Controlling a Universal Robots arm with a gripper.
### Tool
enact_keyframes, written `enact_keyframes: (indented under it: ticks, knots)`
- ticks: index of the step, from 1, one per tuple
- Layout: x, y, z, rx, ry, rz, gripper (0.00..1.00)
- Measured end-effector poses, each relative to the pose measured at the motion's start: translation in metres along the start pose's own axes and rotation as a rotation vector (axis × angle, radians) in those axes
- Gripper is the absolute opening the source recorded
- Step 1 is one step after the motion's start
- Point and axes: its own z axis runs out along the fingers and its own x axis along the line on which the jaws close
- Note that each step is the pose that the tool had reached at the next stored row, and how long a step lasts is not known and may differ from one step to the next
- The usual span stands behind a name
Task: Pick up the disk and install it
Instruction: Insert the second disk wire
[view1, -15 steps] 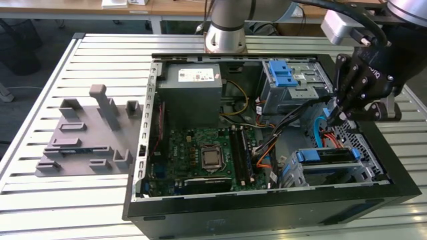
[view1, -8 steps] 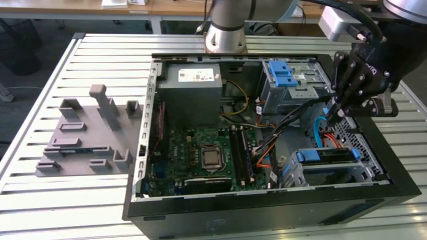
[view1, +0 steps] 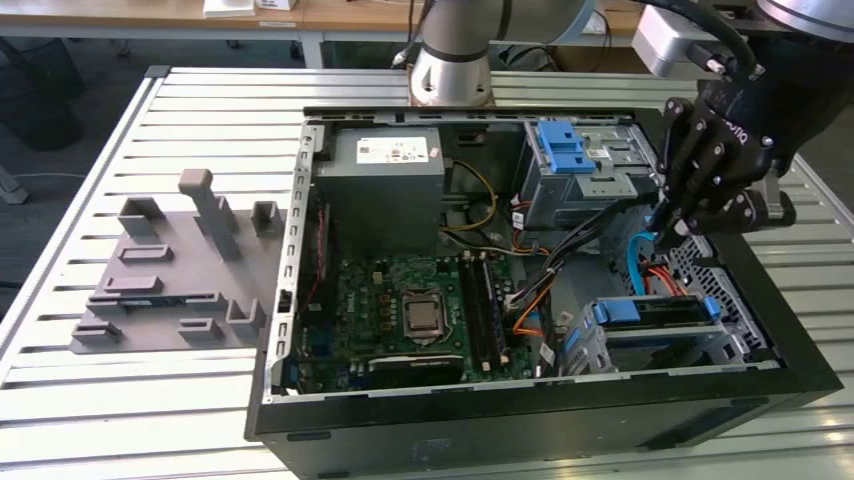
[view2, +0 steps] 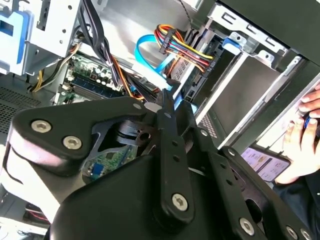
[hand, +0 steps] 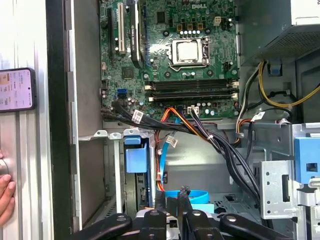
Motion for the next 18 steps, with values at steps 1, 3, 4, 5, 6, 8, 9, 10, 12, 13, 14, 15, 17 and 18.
enact_keyframes:
  ticks: [1,3,4,5,6,8,9,10,12,13,14,15,17,18]
  knots:
    - [-0.0011,0.0,0.0005,-0.0007,0.0006,0.0,0.24]
    - [-0.0017,-0.0002,0.0022,-0.0016,0.0009,0.0,0.25]
    - [-0.0019,-0.0004,0.0032,-0.0022,0.0009,0.0,0.25]
    - [-0.0021,-0.0007,0.0041,-0.0028,0.0011,0.0,0.31]
    - [-0.0023,-0.0011,0.0051,-0.0037,0.0012,0.0,0.31]
    - [-0.0026,-0.0014,0.0074,-0.0044,0.0014,0.0,0.31]
    - [-0.0027,-0.0014,0.0088,-0.0044,0.0019,0.0,0.31]
    - [-0.0028,-0.0015,0.0102,-0.0045,0.0025,0.0,0.31]
    - [-0.0029,-0.0016,0.0134,-0.0044,0.0041,0.0,0.31]
    - [-0.003,-0.0016,0.015,-0.0043,0.0051,0.0,0.31]
    - [-0.003,-0.0017,0.0165,-0.0042,0.0065,0.0,0.31]
    - [-0.0031,-0.0017,0.0179,-0.0041,0.0087,0.0,0.31]
    - [-0.0032,-0.0017,0.0191,-0.004,0.012,0.0,0.29]
    - [-0.0032,-0.0017,0.0193,-0.004,0.0122,0.0,0.23]
